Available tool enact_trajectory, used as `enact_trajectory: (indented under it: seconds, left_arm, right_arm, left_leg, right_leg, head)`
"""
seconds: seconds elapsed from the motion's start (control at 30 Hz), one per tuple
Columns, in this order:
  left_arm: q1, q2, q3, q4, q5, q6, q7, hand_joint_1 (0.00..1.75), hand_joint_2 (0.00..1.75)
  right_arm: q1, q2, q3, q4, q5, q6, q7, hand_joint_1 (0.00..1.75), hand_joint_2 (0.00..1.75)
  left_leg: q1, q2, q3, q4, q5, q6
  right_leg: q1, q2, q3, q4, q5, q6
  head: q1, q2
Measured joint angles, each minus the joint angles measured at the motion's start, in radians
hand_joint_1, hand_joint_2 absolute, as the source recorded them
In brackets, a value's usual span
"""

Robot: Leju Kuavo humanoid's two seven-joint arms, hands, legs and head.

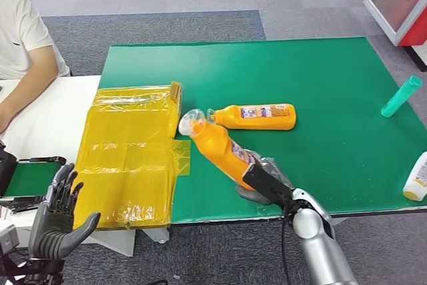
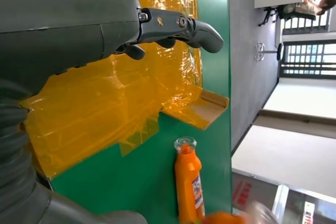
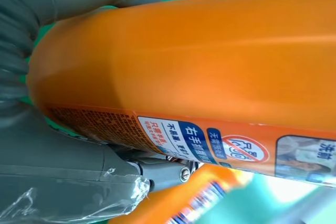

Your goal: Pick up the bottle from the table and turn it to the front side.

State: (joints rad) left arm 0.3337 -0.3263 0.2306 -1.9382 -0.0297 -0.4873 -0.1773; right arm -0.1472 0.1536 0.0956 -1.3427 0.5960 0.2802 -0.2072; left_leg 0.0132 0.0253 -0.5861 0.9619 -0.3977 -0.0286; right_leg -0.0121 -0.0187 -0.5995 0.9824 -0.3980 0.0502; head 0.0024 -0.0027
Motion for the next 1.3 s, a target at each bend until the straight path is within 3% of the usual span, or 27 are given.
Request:
enact_trajectory:
  seconds: [0.1,0.27,0.4,0.47,0.57,0.67,0.8,0.93,1.03,1.3]
  left_arm:
    - [-0.002,0.001,-0.005,-0.003,0.012,0.005,0.004,0.00,1.75]
    - [-0.006,0.004,-0.020,-0.004,0.034,0.016,0.013,0.00,1.75]
    - [-0.032,0.015,-0.040,0.006,0.178,0.035,0.048,0.00,1.75]
    - [-0.055,0.026,-0.063,0.024,0.260,0.047,0.062,0.00,1.75]
    - [-0.093,0.055,-0.126,0.066,0.386,0.054,0.088,0.00,1.75]
    - [-0.134,0.106,-0.255,0.113,0.497,0.039,0.102,0.00,1.75]
    - [-0.185,0.168,-0.446,0.158,0.533,0.048,0.085,0.00,1.75]
    - [-0.229,0.210,-0.574,0.180,0.542,0.052,0.090,0.00,1.75]
    - [-0.260,0.230,-0.632,0.191,0.532,0.058,0.101,0.00,1.75]
    - [-0.313,0.268,-0.693,0.206,0.398,0.099,0.118,0.00,1.75]
  right_arm:
    - [0.061,0.010,0.025,-0.110,-0.151,0.017,-0.013,1.75,1.75]
    - [0.110,0.013,0.056,-0.205,-0.237,0.030,-0.022,1.75,1.75]
    - [0.127,0.013,0.086,-0.227,-0.440,0.075,-0.066,1.75,1.75]
    - [0.133,0.013,0.115,-0.228,-0.472,0.057,-0.089,1.75,1.75]
    - [0.137,0.013,0.166,-0.219,-0.431,-0.005,-0.113,1.75,1.75]
    - [0.131,0.013,0.225,-0.187,-0.348,-0.068,-0.125,1.75,1.75]
    - [0.121,0.013,0.292,-0.144,-0.274,-0.117,-0.129,1.75,1.75]
    - [0.107,0.013,0.333,-0.122,-0.202,-0.151,-0.111,1.75,1.75]
    - [0.100,0.012,0.354,-0.108,-0.172,-0.167,-0.103,1.75,1.75]
    - [0.094,0.009,0.372,-0.081,-0.107,-0.200,-0.105,1.75,1.75]
  left_leg:
    - [0.000,0.000,-0.001,0.000,-0.002,-0.001]
    - [0.000,0.000,-0.001,0.000,-0.003,0.000]
    - [0.000,0.000,-0.001,0.000,-0.003,0.000]
    - [0.000,0.000,-0.001,0.000,-0.003,-0.001]
    - [0.000,0.000,-0.001,0.000,-0.002,-0.001]
    - [0.000,0.000,-0.001,0.000,-0.002,-0.001]
    - [0.000,0.000,-0.002,0.000,-0.002,-0.001]
    - [0.000,0.000,-0.002,0.000,-0.002,-0.001]
    - [0.000,0.000,-0.002,0.000,-0.002,-0.001]
    - [0.000,0.000,-0.002,0.000,-0.002,-0.001]
  right_leg:
    - [0.000,0.000,-0.001,0.000,-0.001,0.000]
    - [0.000,0.000,-0.002,0.000,-0.002,0.001]
    - [0.000,0.000,-0.002,0.000,-0.002,0.001]
    - [0.000,0.000,-0.002,0.000,-0.002,0.001]
    - [0.000,0.000,-0.003,0.000,-0.002,0.001]
    - [0.000,0.000,-0.002,0.000,-0.002,0.001]
    - [0.000,0.000,-0.002,0.000,-0.002,0.001]
    - [0.000,0.000,-0.003,0.000,-0.002,0.001]
    - [0.000,0.000,-0.003,0.000,-0.002,0.001]
    - [0.000,0.000,-0.003,0.000,-0.002,0.001]
  head:
    - [0.000,0.000]
    - [0.000,0.000]
    - [0.000,0.000]
    - [0.000,0.000]
    - [0.000,0.000]
    - [0.000,0.000]
    - [0.000,0.000]
    - [0.000,0.000]
    - [0.000,0.000]
    - [0.000,0.000]
